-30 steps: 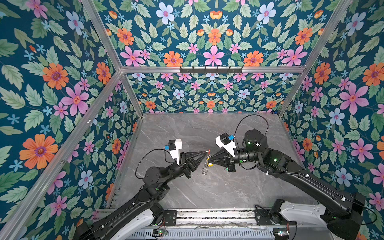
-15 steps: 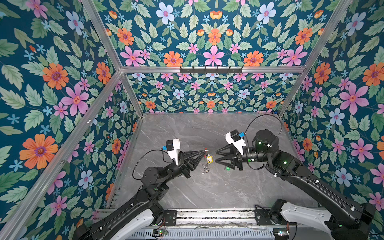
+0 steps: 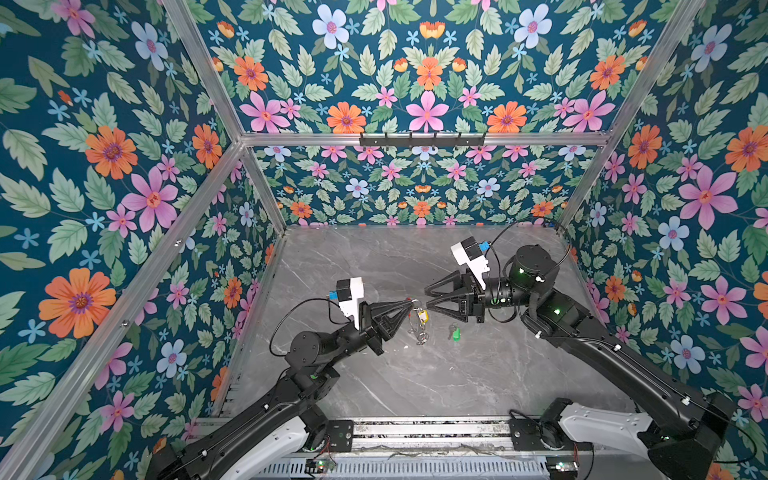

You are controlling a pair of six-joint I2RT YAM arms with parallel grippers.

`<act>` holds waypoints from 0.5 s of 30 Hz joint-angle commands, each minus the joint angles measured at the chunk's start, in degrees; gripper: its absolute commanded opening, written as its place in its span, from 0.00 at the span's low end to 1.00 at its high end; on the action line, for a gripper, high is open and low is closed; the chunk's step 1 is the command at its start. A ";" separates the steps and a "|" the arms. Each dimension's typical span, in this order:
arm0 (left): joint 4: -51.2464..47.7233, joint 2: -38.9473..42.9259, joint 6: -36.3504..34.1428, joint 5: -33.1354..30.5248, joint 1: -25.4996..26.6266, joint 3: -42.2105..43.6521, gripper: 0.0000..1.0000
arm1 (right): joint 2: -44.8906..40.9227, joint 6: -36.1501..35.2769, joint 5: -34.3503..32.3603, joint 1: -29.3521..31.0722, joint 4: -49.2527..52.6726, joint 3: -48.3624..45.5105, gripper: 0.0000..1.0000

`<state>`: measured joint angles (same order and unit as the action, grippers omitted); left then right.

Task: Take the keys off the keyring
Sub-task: 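Open the right gripper and pull it back from the keyring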

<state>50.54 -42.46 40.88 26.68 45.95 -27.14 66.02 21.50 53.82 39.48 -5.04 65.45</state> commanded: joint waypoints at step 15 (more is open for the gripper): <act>2.75 -0.08 -0.61 -1.50 0.01 0.17 0.00 | 1.55 -4.63 -2.94 3.13 4.62 1.70 0.41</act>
<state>50.98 -42.76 40.53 25.52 45.98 -26.81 67.81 20.58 53.28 41.80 -3.05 66.54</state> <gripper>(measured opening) 0.051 0.411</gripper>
